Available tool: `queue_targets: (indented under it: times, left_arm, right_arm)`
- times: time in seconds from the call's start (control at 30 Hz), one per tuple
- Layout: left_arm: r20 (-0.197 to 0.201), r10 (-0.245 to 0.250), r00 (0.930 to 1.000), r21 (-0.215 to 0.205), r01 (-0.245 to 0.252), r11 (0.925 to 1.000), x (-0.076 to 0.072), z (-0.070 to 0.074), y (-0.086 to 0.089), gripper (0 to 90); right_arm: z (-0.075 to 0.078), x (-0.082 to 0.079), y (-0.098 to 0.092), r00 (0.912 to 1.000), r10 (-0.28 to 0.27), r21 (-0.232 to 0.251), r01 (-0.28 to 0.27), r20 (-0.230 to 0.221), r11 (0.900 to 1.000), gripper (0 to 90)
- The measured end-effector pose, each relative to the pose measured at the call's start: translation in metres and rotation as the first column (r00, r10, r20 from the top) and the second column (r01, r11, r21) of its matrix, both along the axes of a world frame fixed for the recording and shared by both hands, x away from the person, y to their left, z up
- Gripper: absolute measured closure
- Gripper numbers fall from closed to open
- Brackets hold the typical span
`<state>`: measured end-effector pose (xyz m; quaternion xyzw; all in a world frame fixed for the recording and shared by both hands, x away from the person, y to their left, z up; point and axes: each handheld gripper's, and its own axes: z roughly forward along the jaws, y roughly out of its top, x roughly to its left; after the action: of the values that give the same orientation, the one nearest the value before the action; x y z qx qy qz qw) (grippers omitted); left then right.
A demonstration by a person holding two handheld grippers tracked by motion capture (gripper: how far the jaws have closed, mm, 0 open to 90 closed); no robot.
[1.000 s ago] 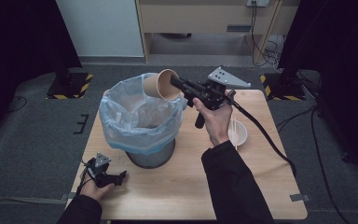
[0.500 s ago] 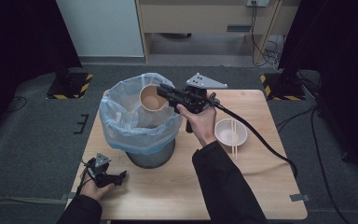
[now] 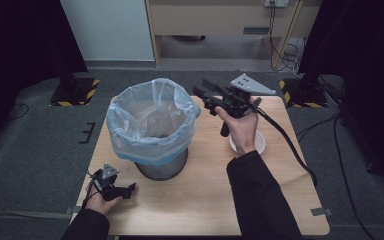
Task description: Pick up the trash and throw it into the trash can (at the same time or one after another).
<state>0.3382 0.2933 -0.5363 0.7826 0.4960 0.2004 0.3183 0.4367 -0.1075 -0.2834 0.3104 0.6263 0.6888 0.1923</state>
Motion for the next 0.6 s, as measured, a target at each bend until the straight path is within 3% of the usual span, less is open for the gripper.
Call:
queue_targets:
  times: [0.3,0.6]
  left_arm:
    - [0.000,0.000,1.0000,0.000,0.000,1.0000,0.000,0.000,0.000,0.0]
    - [0.000,0.000,1.0000,0.000,0.000,1.0000,0.000,0.000,0.000,0.0]
  right_arm:
    - [-0.007,-0.008,-0.065,0.9926,-0.121,-0.018,0.121,-0.009,0.993,46.0]
    - [-0.047,-0.014,-0.110,0.9777,-0.201,-0.052,0.198,-0.062,0.979,42.0]
